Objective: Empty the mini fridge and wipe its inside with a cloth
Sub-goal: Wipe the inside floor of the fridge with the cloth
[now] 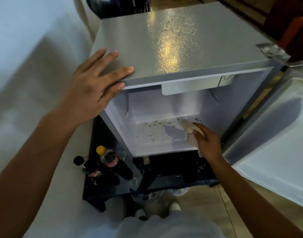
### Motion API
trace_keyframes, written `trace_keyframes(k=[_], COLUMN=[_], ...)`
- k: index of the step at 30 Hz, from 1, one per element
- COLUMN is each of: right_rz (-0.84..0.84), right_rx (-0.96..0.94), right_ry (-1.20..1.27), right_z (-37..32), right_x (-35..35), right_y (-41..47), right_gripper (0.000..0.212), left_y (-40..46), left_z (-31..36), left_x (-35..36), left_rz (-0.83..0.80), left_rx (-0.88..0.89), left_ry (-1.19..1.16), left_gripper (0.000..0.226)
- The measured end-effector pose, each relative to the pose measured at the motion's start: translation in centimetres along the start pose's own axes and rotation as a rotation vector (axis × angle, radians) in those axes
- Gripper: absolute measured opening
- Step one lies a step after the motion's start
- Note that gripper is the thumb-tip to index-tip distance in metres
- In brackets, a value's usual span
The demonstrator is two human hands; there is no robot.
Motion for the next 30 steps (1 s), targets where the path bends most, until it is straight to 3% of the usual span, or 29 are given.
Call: trace_keyframes(k=[7,11,16,21,30], right_rz=[0.224,0.181,0.053,-0.133,0.043], right_rx=[0.033,-0.026,-0.064,-0.117,-0.093], right_ry=[-0.189,-0.347,-0.646,-0.804,-0.779], right_z=[-0.1,0.6,2.0,4.5,7.7], right_x=[3.3,7.7,14.7,19.1,14.7], right_y=[4.5,5.3,4.8,2.5,2.3], right_gripper=[0.034,0.041,0.05,0.057,0.054], left_y=[0.5,1.5,3.5,3.4,3.2], left_z=[-0.6,-1.0,-2.4,-2.3,-2.3], left_x=[0.2,-0.4,0.7,2.5,2.1], left_rz=[-0.083,-0.103,-0.299,-0.356,-0.305], left_rx=[0.036,0.092,0.089,0.113,0.093], left_ry=[-0.111,-0.151,-0.189,-0.311,-0.322], left_gripper=[0.042,0.049,0.07,0.071,0.066])
Point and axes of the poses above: each hand's wrist, its own y-axis towards the middle knuckle, its own x-axis out of the palm, z = x × y, the point moved 8 cm from there along y, towards the middle knuckle, and after that the axes turned 12 degrees about x, right-handed, at the moved point
